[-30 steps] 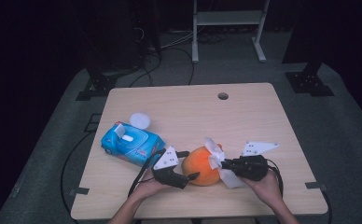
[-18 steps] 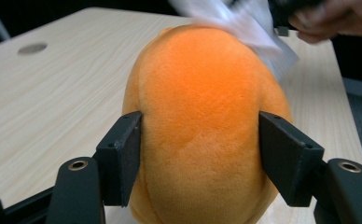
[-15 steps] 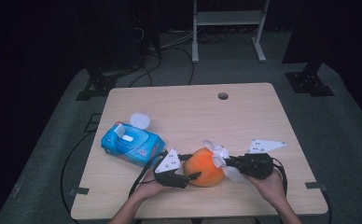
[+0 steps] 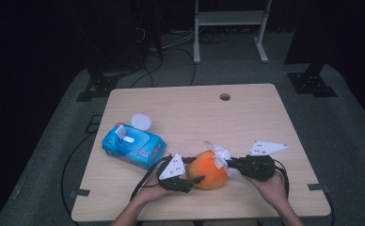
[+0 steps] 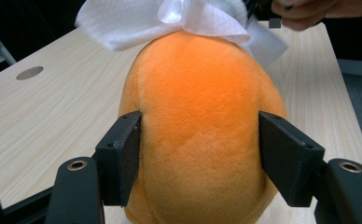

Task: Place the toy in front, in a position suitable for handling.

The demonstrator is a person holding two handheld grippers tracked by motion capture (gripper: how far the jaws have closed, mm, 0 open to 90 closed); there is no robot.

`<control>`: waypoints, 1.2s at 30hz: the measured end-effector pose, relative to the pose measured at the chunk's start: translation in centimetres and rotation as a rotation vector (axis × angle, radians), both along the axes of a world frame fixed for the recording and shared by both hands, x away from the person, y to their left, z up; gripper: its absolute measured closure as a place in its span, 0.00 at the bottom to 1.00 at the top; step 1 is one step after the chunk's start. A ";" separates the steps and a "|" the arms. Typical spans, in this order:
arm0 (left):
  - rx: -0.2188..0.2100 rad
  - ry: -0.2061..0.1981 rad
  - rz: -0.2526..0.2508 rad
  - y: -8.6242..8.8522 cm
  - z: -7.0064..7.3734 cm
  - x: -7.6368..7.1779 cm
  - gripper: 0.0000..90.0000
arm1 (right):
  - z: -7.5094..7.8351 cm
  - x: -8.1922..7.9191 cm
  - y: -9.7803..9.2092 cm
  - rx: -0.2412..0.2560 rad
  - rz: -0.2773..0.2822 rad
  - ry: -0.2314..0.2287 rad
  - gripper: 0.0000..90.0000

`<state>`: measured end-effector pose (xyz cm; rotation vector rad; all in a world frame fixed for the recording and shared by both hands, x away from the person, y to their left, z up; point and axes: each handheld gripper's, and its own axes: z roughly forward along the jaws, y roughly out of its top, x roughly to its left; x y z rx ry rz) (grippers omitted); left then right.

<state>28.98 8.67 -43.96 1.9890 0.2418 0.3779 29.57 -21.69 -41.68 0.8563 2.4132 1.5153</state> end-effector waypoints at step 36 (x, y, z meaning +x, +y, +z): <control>0.025 -0.032 -0.064 -2.0 0.7 -1.3 0.35 | 2.8 -2.5 1.4 -0.056 0.061 -0.160 0.95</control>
